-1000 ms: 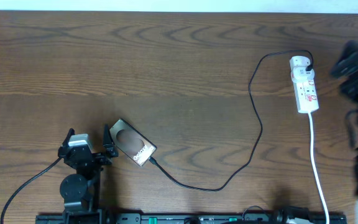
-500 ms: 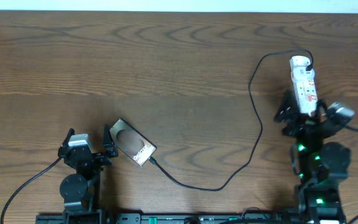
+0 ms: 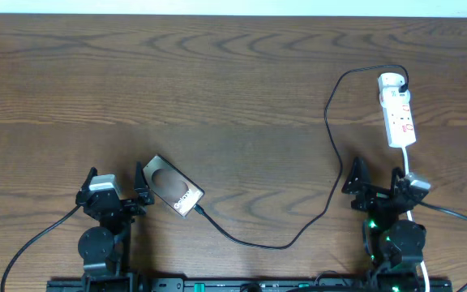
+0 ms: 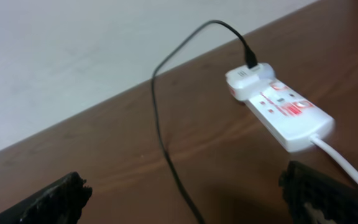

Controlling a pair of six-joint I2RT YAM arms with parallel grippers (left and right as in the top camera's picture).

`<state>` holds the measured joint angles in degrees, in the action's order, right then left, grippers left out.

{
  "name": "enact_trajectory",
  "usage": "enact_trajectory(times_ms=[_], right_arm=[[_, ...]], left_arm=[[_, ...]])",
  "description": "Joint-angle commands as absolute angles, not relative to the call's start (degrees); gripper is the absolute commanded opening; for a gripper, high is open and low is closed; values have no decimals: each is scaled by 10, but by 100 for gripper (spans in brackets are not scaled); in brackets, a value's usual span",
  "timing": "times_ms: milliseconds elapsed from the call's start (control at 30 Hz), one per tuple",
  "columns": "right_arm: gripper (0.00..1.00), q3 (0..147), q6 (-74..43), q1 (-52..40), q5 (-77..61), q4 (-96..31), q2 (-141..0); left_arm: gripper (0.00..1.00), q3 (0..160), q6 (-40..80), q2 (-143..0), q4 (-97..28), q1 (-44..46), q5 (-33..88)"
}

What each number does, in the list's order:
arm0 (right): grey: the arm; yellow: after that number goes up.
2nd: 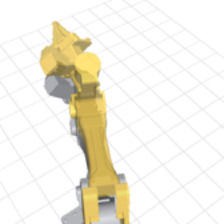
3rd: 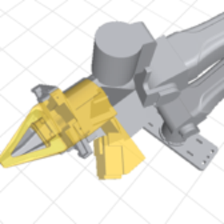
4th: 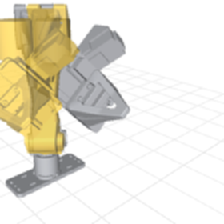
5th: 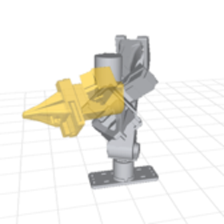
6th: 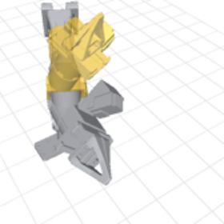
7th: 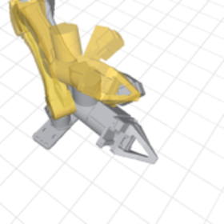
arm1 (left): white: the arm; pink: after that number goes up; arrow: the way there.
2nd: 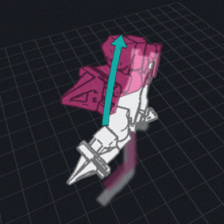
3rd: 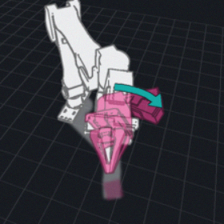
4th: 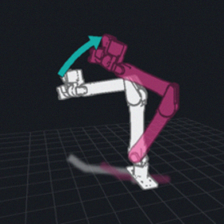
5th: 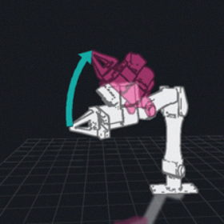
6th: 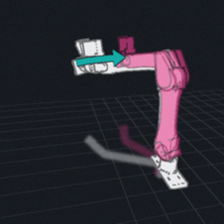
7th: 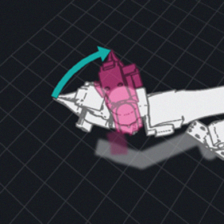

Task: Plug charger to phone and switch on socket

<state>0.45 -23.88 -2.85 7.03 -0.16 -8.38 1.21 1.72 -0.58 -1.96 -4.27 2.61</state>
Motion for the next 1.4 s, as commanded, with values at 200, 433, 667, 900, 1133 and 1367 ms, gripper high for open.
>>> enact_trajectory(times_ms=[200,433,667,900,1133,1367], right_arm=[[99,3,-126,-38,87,-36,-3],[99,3,-57,-39,84,-37,-3],[99,3,32,-39,84,-38,-3],[99,3,33,-39,84,-36,-3],[99,3,33,-41,86,-36,-3],[99,3,33,-41,86,-35,-3]], left_arm=[[91,2,22,-2,-42,-41,10],[92,2,22,-2,-42,-41,10],[92,2,22,-2,-42,-41,10],[91,2,22,-2,-42,-41,10],[91,2,22,-2,-42,-41,10],[91,2,22,-2,-42,-41,10]])
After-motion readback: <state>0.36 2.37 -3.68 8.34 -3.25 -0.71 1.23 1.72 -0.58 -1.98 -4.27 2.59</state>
